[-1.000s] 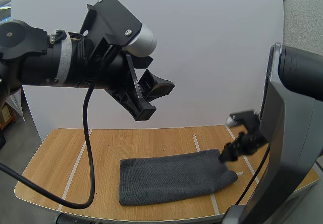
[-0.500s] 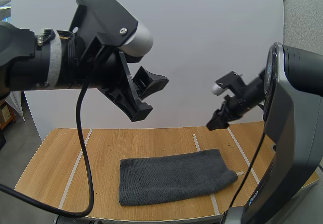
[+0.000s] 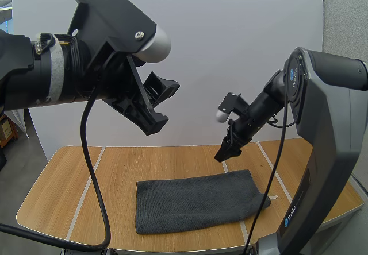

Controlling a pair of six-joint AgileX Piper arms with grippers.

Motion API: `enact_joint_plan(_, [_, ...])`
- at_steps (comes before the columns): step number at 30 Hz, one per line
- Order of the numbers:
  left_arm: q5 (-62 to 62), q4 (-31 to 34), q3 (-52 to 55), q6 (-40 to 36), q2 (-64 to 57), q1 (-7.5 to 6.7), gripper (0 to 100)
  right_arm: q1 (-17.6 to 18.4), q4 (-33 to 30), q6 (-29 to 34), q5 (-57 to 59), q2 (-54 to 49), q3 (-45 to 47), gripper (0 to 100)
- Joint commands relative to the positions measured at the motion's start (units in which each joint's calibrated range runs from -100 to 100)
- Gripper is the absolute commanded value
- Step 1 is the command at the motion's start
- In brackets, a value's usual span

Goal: Fold the towel

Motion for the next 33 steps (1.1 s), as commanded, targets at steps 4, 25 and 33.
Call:
enact_joint_plan(4, [-0.4,-0.9,0.1,-0.6,-0.3,0.11,92,0.3,-0.8,-0.6,-1.0,0.0,-0.4,100])
enact_joint_plan(25, [5.2,1.1,0.1,-1.8,-0.3,0.11,92,-15.5,1.1,3.5,4.1,-17.3,6.0,0])
enact_joint_plan(33, [5.6,5.9,0.1,2.3,4.3,-0.09,92,-19.4,5.2,-0.2,4.1,-27.5,15.6,0])
